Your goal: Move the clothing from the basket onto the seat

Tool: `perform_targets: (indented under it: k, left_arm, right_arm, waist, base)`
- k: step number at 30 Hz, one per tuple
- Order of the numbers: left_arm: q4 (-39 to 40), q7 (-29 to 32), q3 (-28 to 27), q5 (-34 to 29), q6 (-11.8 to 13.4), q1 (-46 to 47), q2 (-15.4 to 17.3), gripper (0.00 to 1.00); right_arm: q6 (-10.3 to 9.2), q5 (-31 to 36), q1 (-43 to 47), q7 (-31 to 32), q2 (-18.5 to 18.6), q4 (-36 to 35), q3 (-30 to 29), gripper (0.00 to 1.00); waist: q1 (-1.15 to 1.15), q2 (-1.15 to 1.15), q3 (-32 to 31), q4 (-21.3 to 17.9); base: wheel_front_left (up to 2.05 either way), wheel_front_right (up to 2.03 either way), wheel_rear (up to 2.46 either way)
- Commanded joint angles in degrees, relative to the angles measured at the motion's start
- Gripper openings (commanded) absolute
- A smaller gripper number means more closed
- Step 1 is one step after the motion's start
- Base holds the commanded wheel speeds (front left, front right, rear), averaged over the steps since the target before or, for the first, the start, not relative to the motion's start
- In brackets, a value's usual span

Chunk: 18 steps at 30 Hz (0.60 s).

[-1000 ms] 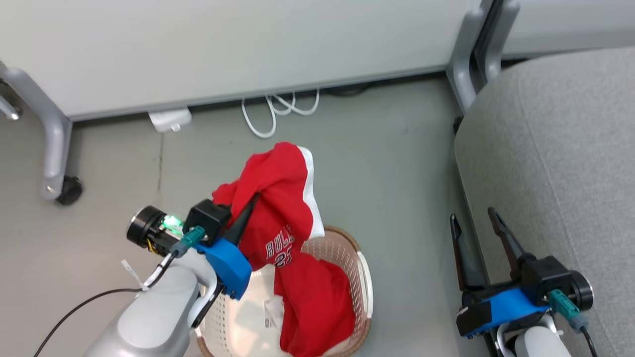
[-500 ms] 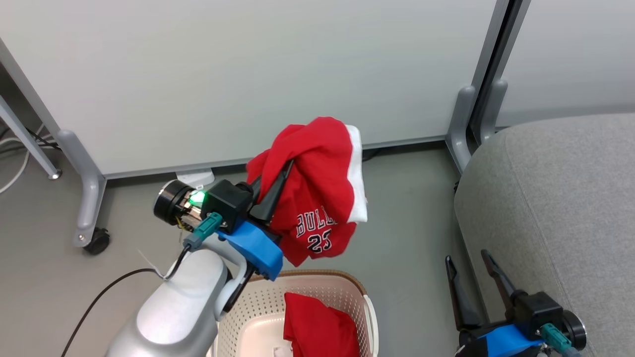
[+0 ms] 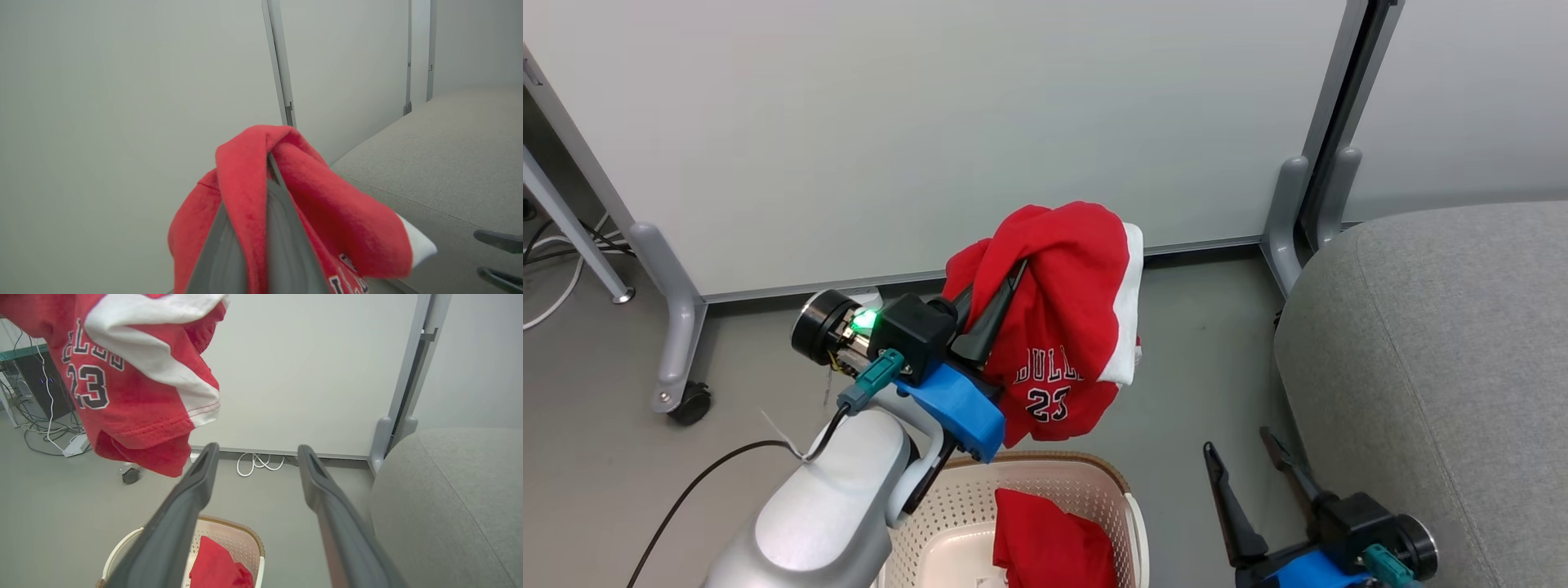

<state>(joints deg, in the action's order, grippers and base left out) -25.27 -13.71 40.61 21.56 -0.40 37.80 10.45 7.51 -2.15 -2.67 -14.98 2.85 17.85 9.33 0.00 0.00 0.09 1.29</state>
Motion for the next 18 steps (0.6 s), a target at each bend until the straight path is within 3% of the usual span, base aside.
perform_targets:
  k: [1,12,18]
  left_arm:
    - [0.3,0.0,-0.1,0.1,0.4,0.0,0.5,0.00]
    - [0.6,0.0,0.1,0.5,0.7,1.1,1.0,0.00]
    - [0.7,0.0,0.6,0.3,0.6,1.9,0.6,0.00]
  right_arm:
    - [-0.04,0.0,-1.0,-0.3,0.1,0.3,1.6,1.00]
    - [-0.04,-1.8,-9.8,-0.3,0.1,3.4,14.3,1.00]
    - [-0.04,-3.6,-15.4,-0.3,0.1,7.1,17.7,1.00]
  waist:
    - [0.00,0.00,0.1,0.1]
    - [0.00,0.00,1.6,0.7]
    - [0.00,0.00,2.7,1.3]
  base:
    - [0.00,0.00,0.00]
    - [0.00,0.00,0.00]
    - [0.00,0.00,0.00]
